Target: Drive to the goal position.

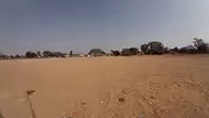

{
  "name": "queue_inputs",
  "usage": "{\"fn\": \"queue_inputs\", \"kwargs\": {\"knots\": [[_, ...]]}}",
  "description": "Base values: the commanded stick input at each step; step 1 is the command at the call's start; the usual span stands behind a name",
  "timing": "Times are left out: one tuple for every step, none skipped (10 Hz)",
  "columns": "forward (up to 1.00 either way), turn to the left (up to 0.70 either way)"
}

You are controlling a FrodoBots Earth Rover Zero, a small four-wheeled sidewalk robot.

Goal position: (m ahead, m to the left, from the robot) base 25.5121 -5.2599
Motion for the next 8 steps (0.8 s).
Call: {"fn": "queue_inputs", "kwargs": {"knots": [[0.70,0.00],[0.70,0.00],[0.70,0.00],[0.70,0.00],[0.70,0.00],[0.70,0.00],[0.70,0.00],[0.70,0.00]]}}
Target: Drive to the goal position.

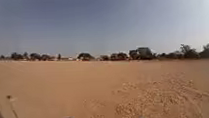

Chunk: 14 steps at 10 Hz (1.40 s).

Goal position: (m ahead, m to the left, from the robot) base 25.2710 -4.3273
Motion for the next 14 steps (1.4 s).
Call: {"fn": "queue_inputs", "kwargs": {"knots": [[0.70,0.00],[0.70,0.00],[0.70,0.00],[0.70,0.00],[0.70,0.00],[0.70,0.00],[0.70,0.00],[0.70,-0.35],[0.70,-0.35],[0.70,-0.10],[0.70,-0.05],[0.70,0.00],[0.70,0.00],[0.70,0.00]]}}
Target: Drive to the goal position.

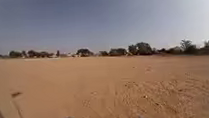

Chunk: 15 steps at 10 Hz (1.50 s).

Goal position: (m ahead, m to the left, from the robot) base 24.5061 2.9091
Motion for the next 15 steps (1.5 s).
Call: {"fn": "queue_inputs", "kwargs": {"knots": [[0.70,0.00],[0.70,0.00],[0.70,0.00],[0.70,0.00],[0.70,0.00],[0.70,0.00],[0.70,0.00],[0.70,0.00],[0.70,0.00],[0.70,0.00],[0.70,0.00],[0.70,0.00],[0.70,0.00],[0.70,0.00],[0.70,0.00]]}}
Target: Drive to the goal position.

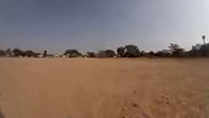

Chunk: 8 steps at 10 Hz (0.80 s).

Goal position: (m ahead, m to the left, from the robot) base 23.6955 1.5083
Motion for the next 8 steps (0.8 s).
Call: {"fn": "queue_inputs", "kwargs": {"knots": [[0.70,0.00],[0.70,0.00],[0.70,0.00],[0.70,0.00],[0.70,0.00],[0.70,0.00],[0.70,0.00],[0.70,0.00]]}}
